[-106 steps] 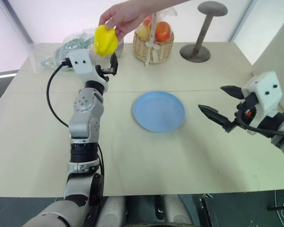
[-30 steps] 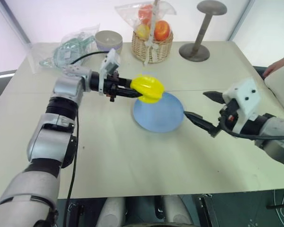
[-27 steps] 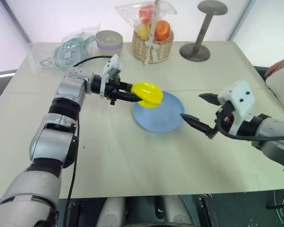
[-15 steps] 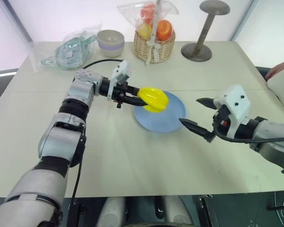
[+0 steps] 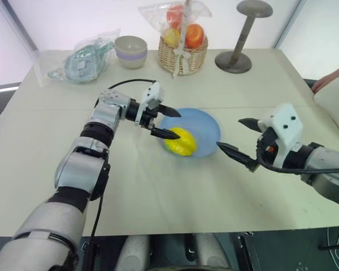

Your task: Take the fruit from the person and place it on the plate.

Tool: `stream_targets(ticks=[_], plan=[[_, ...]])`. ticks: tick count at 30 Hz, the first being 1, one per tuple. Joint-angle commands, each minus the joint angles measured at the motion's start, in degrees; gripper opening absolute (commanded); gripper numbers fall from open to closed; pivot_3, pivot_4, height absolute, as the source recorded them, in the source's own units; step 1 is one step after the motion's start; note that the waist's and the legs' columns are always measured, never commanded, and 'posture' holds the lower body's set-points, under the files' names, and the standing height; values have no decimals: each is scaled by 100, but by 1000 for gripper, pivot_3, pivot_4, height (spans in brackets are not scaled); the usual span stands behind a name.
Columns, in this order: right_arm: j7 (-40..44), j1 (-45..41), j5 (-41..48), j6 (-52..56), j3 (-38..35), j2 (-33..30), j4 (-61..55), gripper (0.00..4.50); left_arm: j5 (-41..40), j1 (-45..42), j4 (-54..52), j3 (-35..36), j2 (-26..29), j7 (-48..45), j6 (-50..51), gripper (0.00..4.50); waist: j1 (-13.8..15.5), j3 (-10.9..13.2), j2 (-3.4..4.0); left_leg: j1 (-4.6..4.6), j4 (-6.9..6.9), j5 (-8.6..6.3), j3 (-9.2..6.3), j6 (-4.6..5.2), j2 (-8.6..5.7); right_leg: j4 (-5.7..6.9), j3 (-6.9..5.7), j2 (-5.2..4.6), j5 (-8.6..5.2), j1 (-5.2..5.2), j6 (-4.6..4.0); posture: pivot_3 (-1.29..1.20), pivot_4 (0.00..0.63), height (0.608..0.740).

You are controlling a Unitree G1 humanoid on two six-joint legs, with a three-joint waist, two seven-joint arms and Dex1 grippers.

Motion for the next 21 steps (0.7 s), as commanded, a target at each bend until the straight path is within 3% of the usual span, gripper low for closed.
stream_targets(ticks=[1, 8, 21], plan=[[-6, 9, 57, -28, -239, -56, -154, 4500, -308, -206, -481, 59, 370, -133, 72, 4462, -3, 0, 0, -1, 0, 0, 0, 0, 0, 1, 0, 0, 0, -1, 0, 0, 150, 740], [61, 29, -19, -88, -225, -71, -101, 4500, -384, -156, -999, 401, 822, -51, 253, 4462, 15, 0, 0, -4, 3, 0, -1, 0, -1, -1, 0, -3, 0, -1, 0, 0, 150, 740], [347, -45, -132, -119, -288, -198, 9, 4500, -686, 717, -2618, 616, 1602, -62, 907, 4462, -11, -1, 1, 0, 4, 1, -3, -1, 1, 7, 0, -2, 0, -1, 0, 0, 150, 740]])
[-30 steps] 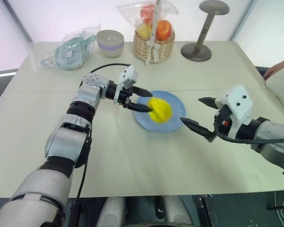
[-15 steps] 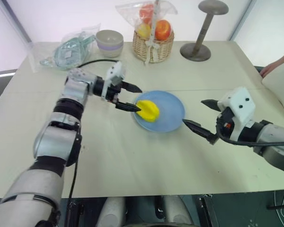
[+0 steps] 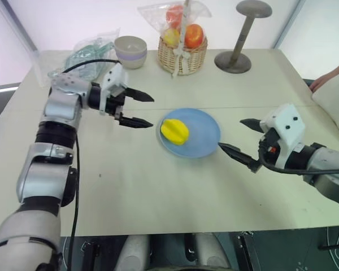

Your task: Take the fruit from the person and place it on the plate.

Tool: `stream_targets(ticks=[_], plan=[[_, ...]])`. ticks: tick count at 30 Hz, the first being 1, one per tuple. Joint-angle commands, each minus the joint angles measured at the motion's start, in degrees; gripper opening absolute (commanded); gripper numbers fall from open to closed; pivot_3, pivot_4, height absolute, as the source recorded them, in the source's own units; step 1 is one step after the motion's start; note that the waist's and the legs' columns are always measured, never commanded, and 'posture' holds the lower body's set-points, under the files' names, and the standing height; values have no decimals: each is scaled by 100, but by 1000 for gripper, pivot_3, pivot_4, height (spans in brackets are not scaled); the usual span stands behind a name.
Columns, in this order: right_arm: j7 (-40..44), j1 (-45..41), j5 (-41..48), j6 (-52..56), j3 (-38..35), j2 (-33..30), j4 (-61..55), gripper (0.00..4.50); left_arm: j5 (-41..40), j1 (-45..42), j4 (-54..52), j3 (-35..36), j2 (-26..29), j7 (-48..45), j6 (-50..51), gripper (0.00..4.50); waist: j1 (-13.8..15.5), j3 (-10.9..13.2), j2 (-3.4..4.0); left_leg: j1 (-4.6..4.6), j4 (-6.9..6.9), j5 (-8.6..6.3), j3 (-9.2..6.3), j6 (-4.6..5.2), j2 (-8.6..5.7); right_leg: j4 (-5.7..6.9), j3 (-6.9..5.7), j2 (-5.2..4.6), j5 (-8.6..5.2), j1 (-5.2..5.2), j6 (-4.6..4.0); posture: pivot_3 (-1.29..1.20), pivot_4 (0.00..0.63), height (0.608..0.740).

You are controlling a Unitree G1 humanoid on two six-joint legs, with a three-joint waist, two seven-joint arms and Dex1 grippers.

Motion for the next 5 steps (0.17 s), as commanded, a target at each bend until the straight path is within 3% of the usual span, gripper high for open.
stream_targets(ticks=[1, 5], plan=[[127, -78, -16, -90, -262, -149, -24, 4500, -181, 29, -367, 187, 145, 36, 160, 4462, 3, 0, 0, 0, 0, 0, 0, 0, 0, 0, 0, 0, 0, 0, 0, 0, 150, 740], [251, -17, 34, -55, -434, -247, -19, 4500, -265, 87, -512, 245, 298, 44, 319, 4462, 21, 0, 0, -1, 1, 0, 0, 0, -1, -1, -1, 0, 0, 1, 0, 0, 150, 740]])
